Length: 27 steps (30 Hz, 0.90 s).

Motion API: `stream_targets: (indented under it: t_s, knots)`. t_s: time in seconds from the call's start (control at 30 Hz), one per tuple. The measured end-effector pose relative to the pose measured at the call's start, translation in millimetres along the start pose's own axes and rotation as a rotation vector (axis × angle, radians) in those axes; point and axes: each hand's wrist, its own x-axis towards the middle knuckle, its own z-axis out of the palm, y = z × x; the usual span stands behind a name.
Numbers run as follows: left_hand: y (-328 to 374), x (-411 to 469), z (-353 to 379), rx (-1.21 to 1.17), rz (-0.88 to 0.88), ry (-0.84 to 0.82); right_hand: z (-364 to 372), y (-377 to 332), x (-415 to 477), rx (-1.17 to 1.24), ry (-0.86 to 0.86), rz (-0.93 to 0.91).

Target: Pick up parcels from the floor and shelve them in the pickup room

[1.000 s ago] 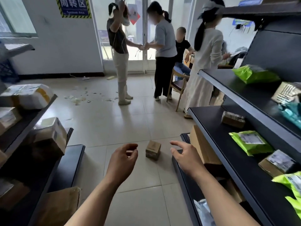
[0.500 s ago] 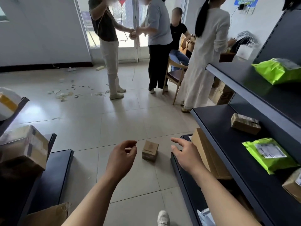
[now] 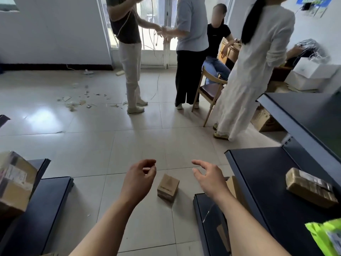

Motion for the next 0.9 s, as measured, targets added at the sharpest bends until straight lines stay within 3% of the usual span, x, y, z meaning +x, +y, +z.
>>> stream_targets:
  t_s: [0.6,0.9]
  knots:
    - [-85,196,66,0.072,-0.081,-0.22,89,75,163,-0.005,0.033,0.193]
    - [-184,263,132,0.089,-0.121,-0.282,171,177,231,-0.033,0.048,0.253]
